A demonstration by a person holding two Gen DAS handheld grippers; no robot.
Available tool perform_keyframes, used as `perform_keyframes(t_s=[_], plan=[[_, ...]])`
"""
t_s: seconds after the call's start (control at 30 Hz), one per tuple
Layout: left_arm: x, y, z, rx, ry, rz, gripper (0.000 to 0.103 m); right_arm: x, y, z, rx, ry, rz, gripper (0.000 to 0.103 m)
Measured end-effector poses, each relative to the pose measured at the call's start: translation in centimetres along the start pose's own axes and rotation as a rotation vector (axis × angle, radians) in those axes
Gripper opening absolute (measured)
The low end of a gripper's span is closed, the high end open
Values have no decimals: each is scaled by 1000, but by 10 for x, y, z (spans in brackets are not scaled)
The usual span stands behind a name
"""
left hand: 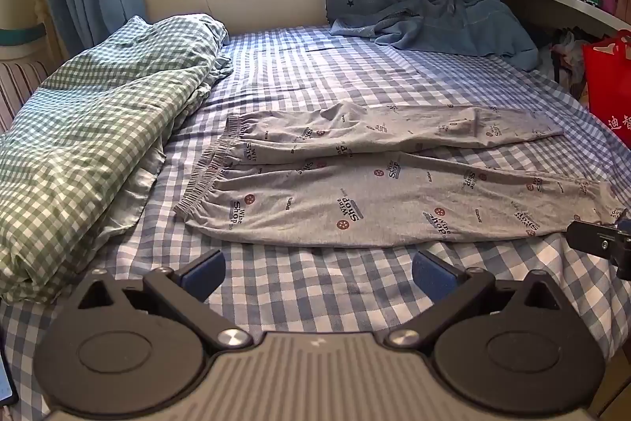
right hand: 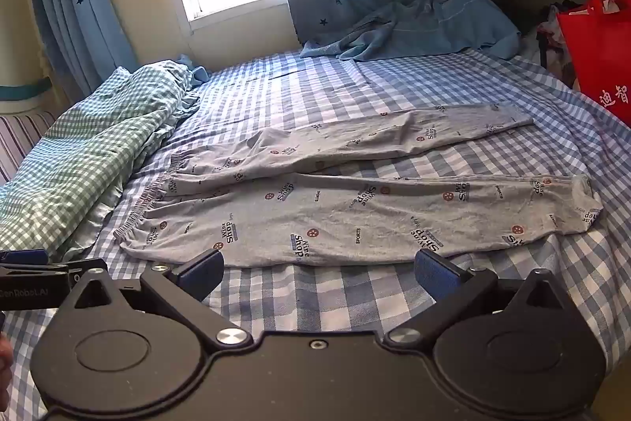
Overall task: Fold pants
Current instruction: 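Move both grippers toward the grey pajama pants on the bed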
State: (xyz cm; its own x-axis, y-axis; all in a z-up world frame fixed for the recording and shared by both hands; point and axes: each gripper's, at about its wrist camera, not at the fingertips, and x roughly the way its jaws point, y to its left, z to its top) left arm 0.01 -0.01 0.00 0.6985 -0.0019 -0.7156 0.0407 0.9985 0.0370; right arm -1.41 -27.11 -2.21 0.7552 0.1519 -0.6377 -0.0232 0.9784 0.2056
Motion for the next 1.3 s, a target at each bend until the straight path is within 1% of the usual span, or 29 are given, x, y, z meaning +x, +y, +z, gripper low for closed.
perform_keyframes(t_s=[0.4,1.3], plan=[[2,5,2,1,0,-8,103,1,0,-2,2,11,-4,102],[3,-4,0,1,2,-8,103,2,2,-1,0,11,-5,102]])
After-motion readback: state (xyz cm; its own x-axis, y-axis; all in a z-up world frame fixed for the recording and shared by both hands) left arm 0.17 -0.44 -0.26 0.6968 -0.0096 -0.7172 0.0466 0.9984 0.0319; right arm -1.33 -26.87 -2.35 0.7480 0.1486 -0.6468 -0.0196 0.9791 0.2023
